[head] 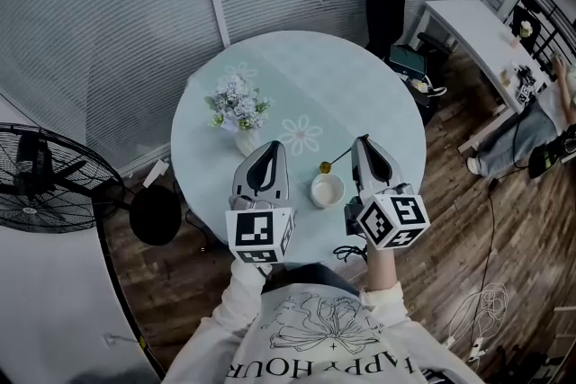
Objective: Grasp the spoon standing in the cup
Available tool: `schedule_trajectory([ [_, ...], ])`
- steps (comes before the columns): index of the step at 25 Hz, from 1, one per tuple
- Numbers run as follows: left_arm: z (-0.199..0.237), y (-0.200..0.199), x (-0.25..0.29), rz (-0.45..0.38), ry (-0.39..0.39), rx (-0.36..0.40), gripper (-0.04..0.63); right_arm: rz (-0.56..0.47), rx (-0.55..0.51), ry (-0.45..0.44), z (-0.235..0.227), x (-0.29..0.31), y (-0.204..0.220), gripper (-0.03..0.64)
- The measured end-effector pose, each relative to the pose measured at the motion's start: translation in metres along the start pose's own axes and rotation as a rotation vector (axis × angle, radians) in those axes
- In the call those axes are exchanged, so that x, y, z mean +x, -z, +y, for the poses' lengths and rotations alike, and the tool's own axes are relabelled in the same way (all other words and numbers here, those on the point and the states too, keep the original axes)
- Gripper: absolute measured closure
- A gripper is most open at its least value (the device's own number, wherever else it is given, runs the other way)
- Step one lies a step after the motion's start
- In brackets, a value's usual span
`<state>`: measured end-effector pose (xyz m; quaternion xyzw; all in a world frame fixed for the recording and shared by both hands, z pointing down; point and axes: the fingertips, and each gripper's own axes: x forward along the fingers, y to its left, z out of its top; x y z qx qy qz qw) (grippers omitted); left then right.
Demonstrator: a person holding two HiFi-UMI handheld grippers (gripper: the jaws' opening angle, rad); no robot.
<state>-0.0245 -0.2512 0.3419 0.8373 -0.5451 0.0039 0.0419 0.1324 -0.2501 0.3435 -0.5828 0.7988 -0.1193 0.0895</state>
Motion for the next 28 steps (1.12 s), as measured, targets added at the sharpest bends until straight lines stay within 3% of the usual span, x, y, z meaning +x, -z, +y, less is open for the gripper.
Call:
schedule_trajectory([
  [28, -0.0038, 0.0038, -0.0070, 0.004, -0.006, 0.002, 0.591, 0.019, 0.025, -0.016, 0.0025, -0.0051, 0.0105, 0.601],
])
